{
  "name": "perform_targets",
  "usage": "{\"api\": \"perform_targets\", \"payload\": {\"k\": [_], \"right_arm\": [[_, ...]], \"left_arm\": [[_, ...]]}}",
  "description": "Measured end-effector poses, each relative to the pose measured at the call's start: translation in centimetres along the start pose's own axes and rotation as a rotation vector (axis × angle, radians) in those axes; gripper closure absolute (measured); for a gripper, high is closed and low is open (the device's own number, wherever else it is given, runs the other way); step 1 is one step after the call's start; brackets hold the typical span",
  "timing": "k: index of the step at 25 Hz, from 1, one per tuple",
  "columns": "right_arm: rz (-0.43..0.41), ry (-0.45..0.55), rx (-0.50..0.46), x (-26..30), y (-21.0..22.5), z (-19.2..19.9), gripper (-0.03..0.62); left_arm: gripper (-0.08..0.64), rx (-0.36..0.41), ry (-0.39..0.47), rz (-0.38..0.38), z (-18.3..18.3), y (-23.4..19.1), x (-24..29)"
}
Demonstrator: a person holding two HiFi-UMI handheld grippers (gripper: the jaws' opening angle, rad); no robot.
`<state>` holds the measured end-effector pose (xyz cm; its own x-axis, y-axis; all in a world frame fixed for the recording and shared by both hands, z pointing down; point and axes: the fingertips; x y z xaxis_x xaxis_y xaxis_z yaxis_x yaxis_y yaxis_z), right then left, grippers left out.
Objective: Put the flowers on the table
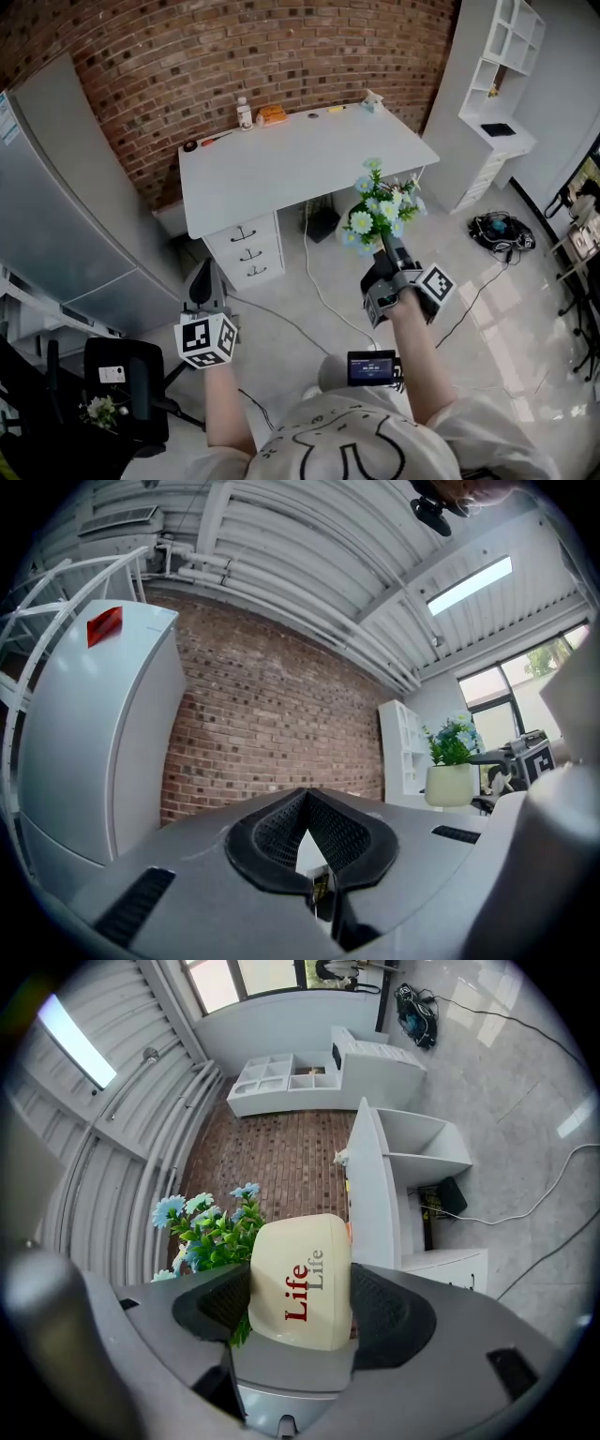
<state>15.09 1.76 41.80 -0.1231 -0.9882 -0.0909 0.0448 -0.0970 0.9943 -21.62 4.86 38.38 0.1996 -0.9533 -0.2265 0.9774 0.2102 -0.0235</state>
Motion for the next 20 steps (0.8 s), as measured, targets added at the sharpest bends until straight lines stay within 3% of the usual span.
{"api": "perform_targets", "payload": {"k": [9,20], "right_arm": [[0.017,-0.011,0.025,6.3,2.1,0.9,0.285],[0.039,-0.082,0.045,21.7,5.8,0.9,0.285]], "left_arm": [[0.551,0.022,-0.012,0.019,1.5,-1.6,5.4],[0.551,0.02,-0.049,-0.022,5.6,-5.1,17.8]]}}
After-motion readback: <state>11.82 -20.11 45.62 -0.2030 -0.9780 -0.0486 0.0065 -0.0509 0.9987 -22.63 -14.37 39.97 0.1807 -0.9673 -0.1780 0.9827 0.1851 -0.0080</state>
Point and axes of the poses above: the fingertips, and each gripper's own axes: x forward along the fingers, y to its right, z out of its underside, and after that the axes turned 8 degrees about y, right-handed
